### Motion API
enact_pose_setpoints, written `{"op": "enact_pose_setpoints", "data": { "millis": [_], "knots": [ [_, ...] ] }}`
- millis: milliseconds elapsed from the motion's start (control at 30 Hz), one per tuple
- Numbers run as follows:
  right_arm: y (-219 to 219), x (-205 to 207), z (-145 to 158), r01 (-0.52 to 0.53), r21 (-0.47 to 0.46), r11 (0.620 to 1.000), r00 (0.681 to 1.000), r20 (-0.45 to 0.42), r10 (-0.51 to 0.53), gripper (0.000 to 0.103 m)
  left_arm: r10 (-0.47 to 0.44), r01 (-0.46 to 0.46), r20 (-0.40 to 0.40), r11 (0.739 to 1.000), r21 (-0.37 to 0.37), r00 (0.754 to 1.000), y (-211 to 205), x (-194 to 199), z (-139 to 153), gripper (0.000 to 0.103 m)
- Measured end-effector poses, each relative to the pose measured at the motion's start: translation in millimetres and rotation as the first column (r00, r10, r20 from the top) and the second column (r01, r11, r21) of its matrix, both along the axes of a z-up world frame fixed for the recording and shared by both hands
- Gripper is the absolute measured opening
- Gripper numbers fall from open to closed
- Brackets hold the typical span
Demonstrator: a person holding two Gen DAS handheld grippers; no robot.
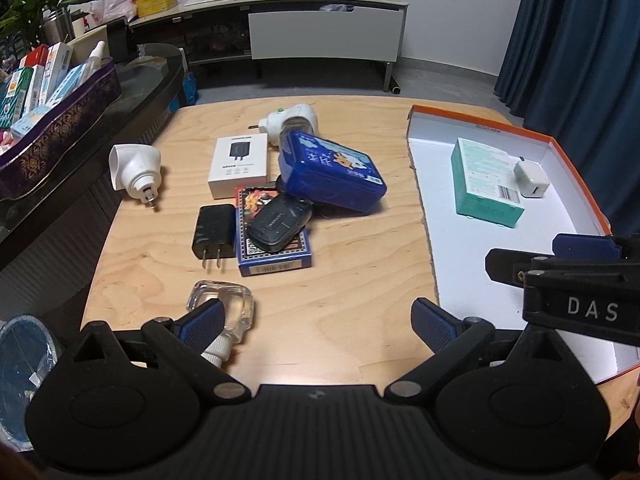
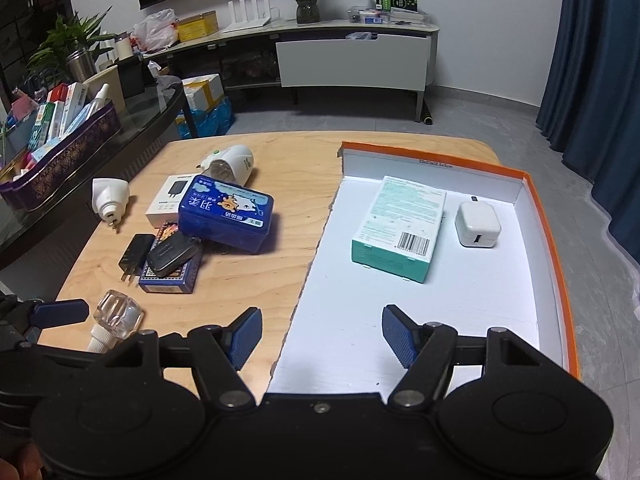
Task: Organize rigid objects
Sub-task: 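Move the left tool to the glass diffuser bottle and grasp it, then grasp the blue tin with the right tool while the left tool holds the glass bottle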
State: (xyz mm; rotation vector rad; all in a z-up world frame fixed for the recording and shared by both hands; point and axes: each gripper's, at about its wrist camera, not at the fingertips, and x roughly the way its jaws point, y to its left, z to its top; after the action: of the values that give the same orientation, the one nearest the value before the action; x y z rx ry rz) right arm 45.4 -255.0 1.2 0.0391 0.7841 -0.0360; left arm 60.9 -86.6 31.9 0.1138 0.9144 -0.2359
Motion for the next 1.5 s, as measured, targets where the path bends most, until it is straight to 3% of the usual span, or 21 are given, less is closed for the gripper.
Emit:
{"op": "enact_pose_setpoints", "data": {
  "millis": [533,833,933,1000,1133,1233,1333,1433,1500],
  "knots": [
    [16.3,5.6,-3.9,-0.037,-0.013,0.999,0.999,-0.017,0.037,0.079,0.047,-0.047,-0.005,0.999,-0.004,0.999,26.8,0.0,-5.0,0.102],
    [14.6,6.1,-6.3,-0.036,-0.003,0.999,0.999,-0.019,0.036,0.079,0.134,-0.134,-0.014,0.991,0.015,0.991,66.9,3.9,-23.9,0.102],
    [13.5,6.8,-8.7,-0.034,0.005,0.999,0.999,-0.021,0.034,0.079,0.154,-0.154,-0.022,0.988,-0.012,0.988,77.6,7.6,-31.1,0.102],
    [13.7,7.5,-10.8,-0.037,0.009,0.999,0.999,-0.026,0.037,0.079,0.153,-0.154,-0.021,0.987,-0.036,0.988,80.8,10.6,-34.3,0.102],
    [14.5,9.0,-13.2,-0.045,0.011,0.999,0.999,-0.029,0.046,0.079,0.114,-0.114,0.005,0.993,-0.015,0.994,74.1,19.3,-37.6,0.1],
    [12.9,11.1,-13.6,-0.047,0.014,0.999,0.999,-0.026,0.047,0.079,0.073,-0.073,0.023,0.997,0.001,0.997,68.7,25.3,-41.8,0.09],
    [11.0,15.1,-15.3,-0.046,0.025,0.999,0.999,-0.024,0.047,0.079,0.055,-0.055,-0.002,0.998,-0.011,0.999,68.8,32.6,-48.6,0.067],
    [10.0,22.4,-17.7,-0.068,0.042,0.997,0.997,-0.027,0.069,0.079,0.04,-0.04,0.025,0.999,-0.006,0.999,66.6,30.0,-47.4,0.051],
    [12.2,30.3,-17.6,-0.134,0.043,0.99,0.991,-0.021,0.135,0.079,0.033,-0.033,0.032,0.999,-0.007,0.999,66.9,28.9,-47.2,0.051]
  ]
}}
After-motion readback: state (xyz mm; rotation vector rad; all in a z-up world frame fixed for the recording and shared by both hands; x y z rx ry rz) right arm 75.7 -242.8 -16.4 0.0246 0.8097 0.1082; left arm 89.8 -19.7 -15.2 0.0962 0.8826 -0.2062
